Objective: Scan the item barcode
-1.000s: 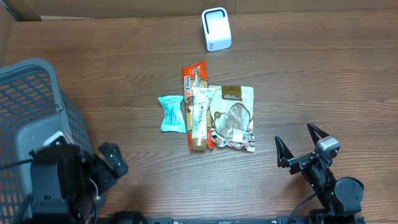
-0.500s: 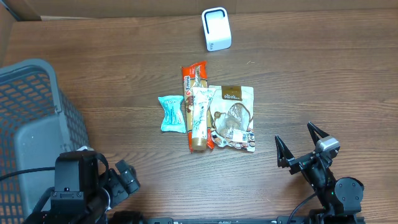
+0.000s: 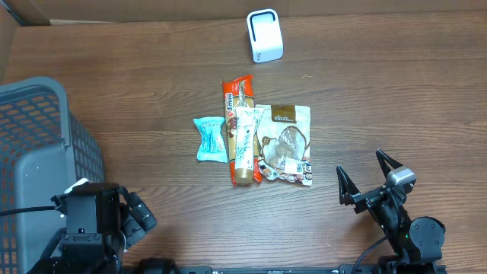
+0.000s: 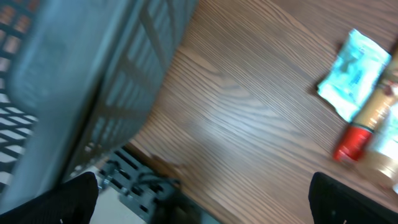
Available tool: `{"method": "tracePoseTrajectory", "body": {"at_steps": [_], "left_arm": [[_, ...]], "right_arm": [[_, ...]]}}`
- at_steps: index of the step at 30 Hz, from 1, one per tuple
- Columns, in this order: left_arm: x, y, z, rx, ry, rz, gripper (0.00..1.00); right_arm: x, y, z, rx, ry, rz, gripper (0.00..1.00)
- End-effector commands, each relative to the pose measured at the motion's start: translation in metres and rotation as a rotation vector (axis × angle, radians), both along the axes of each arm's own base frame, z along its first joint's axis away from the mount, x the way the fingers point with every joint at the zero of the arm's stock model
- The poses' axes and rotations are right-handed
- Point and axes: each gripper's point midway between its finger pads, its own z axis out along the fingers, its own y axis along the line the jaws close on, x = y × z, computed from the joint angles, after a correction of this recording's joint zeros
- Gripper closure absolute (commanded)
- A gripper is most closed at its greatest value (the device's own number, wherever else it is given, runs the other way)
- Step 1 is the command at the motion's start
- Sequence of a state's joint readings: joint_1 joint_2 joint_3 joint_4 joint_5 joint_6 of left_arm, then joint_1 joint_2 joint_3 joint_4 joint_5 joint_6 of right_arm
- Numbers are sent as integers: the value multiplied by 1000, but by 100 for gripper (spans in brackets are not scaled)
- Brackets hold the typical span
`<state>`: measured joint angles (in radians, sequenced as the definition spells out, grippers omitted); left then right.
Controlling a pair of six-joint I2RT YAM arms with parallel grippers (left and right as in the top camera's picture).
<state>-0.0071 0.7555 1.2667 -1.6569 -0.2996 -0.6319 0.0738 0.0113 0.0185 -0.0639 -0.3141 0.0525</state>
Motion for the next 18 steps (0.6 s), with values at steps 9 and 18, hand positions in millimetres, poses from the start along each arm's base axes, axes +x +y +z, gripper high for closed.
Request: {"method": "tracePoseTrajectory", "body": {"at_steps": [9,18], "left_arm": [[-8,49,22,310,18,96,0],[4,52,14,361,45,27,0]], "right_arm": [[0,2,-2,4,-2,7,0],[0,2,-2,4,-2,7,0]]}}
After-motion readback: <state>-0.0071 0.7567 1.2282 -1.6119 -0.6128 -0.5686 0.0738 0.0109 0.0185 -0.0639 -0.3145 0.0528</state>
